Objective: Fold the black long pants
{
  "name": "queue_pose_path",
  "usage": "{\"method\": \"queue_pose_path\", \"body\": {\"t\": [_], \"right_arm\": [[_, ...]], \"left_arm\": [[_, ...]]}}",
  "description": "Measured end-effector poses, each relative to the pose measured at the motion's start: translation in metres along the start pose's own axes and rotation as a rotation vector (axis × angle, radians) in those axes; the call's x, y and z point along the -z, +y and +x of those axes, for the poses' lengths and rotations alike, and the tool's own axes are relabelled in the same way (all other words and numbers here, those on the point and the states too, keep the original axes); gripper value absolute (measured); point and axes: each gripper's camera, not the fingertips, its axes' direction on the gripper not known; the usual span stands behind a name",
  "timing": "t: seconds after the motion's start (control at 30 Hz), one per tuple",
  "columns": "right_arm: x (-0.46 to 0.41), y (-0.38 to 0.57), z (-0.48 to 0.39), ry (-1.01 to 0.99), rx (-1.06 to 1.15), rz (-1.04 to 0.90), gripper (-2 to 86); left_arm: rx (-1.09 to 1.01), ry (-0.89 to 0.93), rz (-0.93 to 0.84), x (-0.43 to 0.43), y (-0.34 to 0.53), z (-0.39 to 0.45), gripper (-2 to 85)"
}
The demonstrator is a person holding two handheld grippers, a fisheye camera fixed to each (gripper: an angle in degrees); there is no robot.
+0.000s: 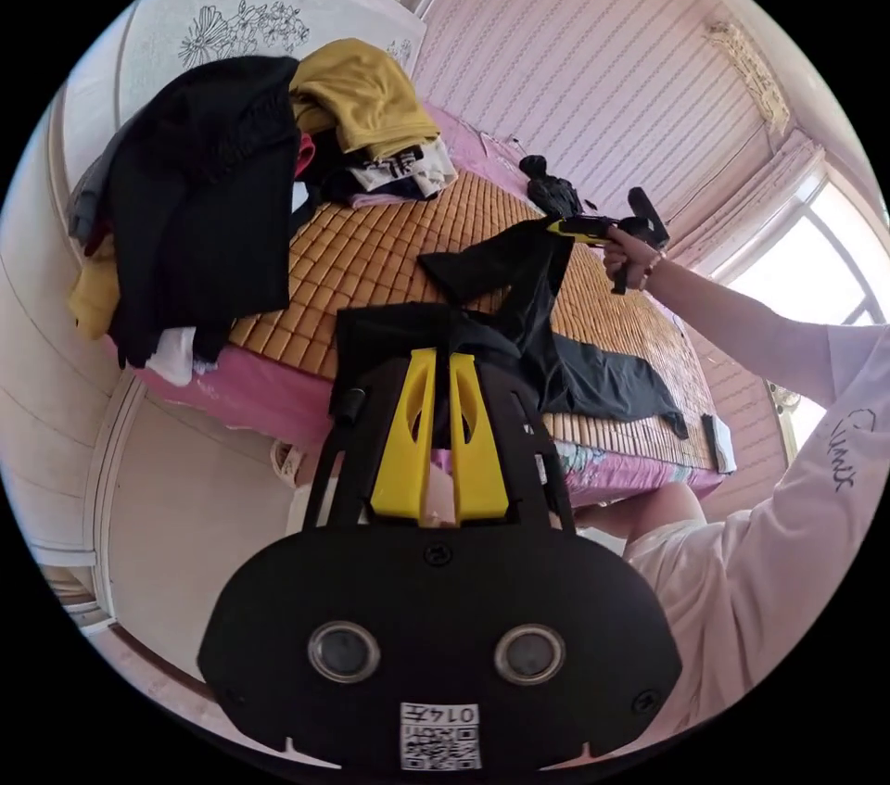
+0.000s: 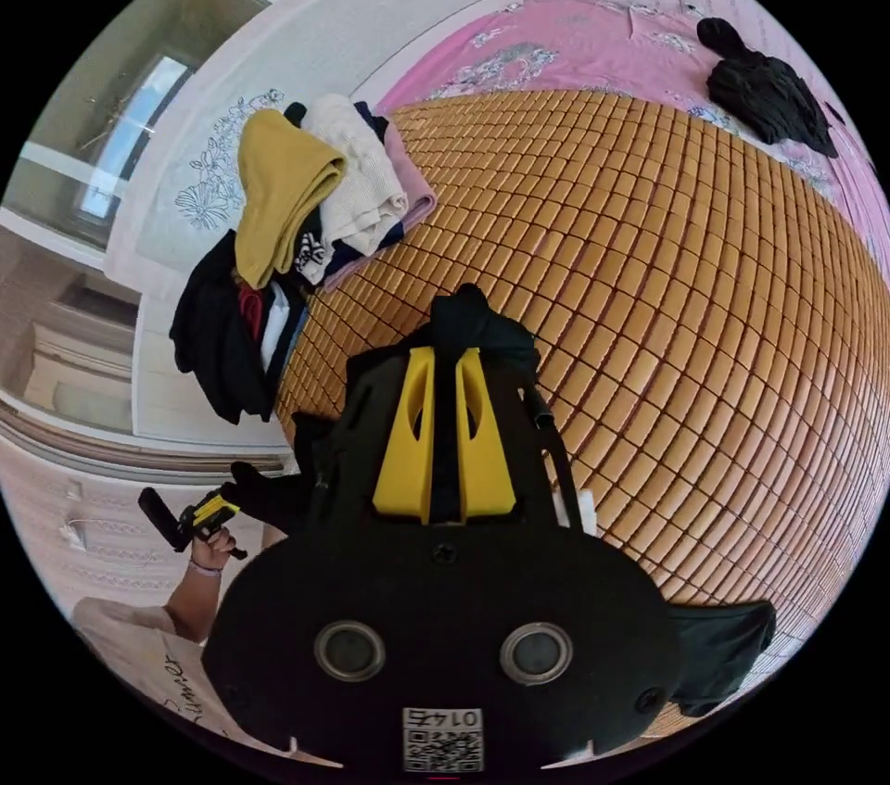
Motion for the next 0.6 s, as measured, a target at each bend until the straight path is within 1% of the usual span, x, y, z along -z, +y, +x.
{"method": "queue_pose_path", "body": {"t": [0.03, 0.07, 0.1, 0.13, 0.17, 0.2, 0.23, 0.27, 0.3, 0.33, 0.37, 0.4, 0.43, 0.47, 0.5, 0.53, 0.57, 0.6], "right_arm": [[0.051, 0.012, -0.003, -0.161, 0.051, 0.136, 3.6], [0.077, 0.021, -0.005, -0.22, 0.094, 0.202, 3.6], [0.13, 0.044, -0.012, -0.28, 0.195, 0.324, 3.6], [0.179, 0.076, -0.018, -0.271, 0.291, 0.433, 3.6], [0.202, 0.093, -0.02, -0.25, 0.33, 0.475, 3.6], [0.239, 0.13, -0.021, -0.188, 0.385, 0.517, 3.7], [0.263, 0.168, -0.02, -0.115, 0.405, 0.493, 3.9], [0.27, 0.186, -0.018, -0.083, 0.396, 0.465, 4.0], [0.278, 0.226, -0.01, -0.018, 0.353, 0.417, 4.2], [0.279, 0.268, 0.004, 0.06, 0.293, 0.386, 4.2], [0.277, 0.29, 0.013, 0.104, 0.241, 0.374, 4.3], [0.273, 0.332, 0.037, 0.188, 0.1, 0.348, 4.6], [0.267, 0.372, 0.063, 0.243, -0.062, 0.31, 4.6], [0.264, 0.392, 0.075, 0.25, -0.135, 0.298, 4.4], [0.261, 0.428, 0.094, 0.235, -0.253, 0.302, 4.1], [0.259, 0.456, 0.106, 0.224, -0.344, 0.329, 3.7], [0.259, 0.467, 0.11, 0.221, -0.374, 0.347, 3.8], [0.259, 0.478, 0.112, 0.223, -0.391, 0.372, 3.8]], "left_arm": [[-0.04, 0.008, 0.047, 0.003, -0.02, 0.005, -0.4], [-0.079, 0.013, 0.11, 0.01, -0.04, 0.012, -0.4], [-0.098, 0.016, 0.146, 0.015, -0.05, 0.017, -0.4], [-0.132, 0.025, 0.218, 0.026, -0.067, 0.025, -0.4], [-0.162, 0.029, 0.293, 0.038, -0.079, 0.032, -0.3], [-0.177, 0.032, 0.329, 0.044, -0.082, 0.035, -0.3], [-0.21, 0.055, 0.387, 0.055, -0.086, 0.039, -0.2], [-0.261, 0.088, 0.419, 0.061, -0.084, 0.043, -0.1], [-0.284, 0.091, 0.421, 0.061, -0.081, 0.045, 0.0], [-0.292, 0.048, 0.398, 0.057, -0.073, 0.046, 0.3], [-0.271, -0.002, 0.337, 0.045, -0.062, 0.042, 0.6], [-0.25, -0.012, 0.298, 0.037, -0.056, 0.038, 0.9], [-0.192, -0.01, 0.205, 0.019, -0.042, 0.025, 1.5], [-0.1, -0.001, 0.095, 0.0, -0.027, 0.007, 2.9], [-0.059, -0.004, 0.04, -0.009, -0.018, -0.002, 3.5], [0.009, -0.032, -0.054, -0.023, 0.0, -0.017, 4.3], [0.058, -0.077, -0.129, -0.031, 0.016, -0.027, 4.5], [0.071, -0.094, -0.158, -0.033, 0.022, -0.03, 4.4]]}}
